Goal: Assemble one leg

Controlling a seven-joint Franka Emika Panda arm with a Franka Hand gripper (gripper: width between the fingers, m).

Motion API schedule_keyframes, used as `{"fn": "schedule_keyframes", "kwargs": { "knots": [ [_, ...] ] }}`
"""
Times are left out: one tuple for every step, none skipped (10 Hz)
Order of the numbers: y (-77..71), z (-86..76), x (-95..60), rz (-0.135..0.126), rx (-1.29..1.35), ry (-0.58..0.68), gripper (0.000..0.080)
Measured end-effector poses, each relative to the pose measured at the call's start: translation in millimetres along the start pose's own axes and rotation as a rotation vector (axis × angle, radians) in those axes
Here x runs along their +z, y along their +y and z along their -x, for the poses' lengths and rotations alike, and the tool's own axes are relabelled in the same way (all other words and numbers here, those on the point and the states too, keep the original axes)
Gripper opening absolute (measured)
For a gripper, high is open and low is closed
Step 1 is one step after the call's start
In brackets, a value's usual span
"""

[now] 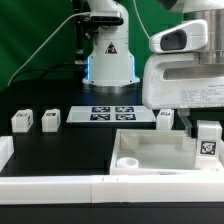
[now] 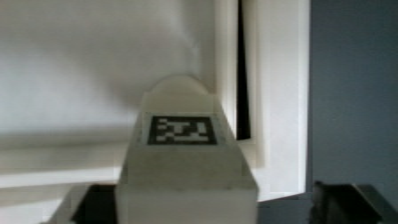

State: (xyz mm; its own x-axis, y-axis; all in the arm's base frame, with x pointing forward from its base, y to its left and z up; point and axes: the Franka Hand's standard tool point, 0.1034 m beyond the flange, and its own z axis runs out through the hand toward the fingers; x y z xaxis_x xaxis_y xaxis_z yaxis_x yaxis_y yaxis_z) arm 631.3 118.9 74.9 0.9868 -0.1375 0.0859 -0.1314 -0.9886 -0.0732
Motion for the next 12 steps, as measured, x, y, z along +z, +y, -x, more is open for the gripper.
{"fn": "schedule_keyframes", "kwargs": {
  "knots": [
    [0.0,0.0,0.0,0.0,0.0,0.0,0.0374],
    [1.1,-0.4,0.0,0.001,0.001,0.001,0.0374],
    [1.4,-0.5,-0.1,0.001,0.001,0.001,0.0294],
    [1.4,-0.5,0.0,0.001,0.003,0.001,0.0295],
    [1.7,-0.6,-0.1,0.001,0.014,0.001,0.0295],
    [1.7,-0.6,0.0,0.001,0.013,0.001,0.0295],
    [2.1,-0.6,0.0,0.0,0.059,0.0,0.0295],
    [4.1,-1.3,-0.1,-0.002,0.194,0.0,0.0295],
    [5.1,-1.7,-0.2,-0.002,0.267,0.0,0.0295],
    [5.4,-1.8,-0.2,-0.001,0.307,0.0,0.0295],
    [7.0,-2.3,-0.3,-0.004,0.431,-0.001,0.0295],
    [8.1,-2.4,-0.5,-0.004,0.529,-0.001,0.0295]
  ]
}}
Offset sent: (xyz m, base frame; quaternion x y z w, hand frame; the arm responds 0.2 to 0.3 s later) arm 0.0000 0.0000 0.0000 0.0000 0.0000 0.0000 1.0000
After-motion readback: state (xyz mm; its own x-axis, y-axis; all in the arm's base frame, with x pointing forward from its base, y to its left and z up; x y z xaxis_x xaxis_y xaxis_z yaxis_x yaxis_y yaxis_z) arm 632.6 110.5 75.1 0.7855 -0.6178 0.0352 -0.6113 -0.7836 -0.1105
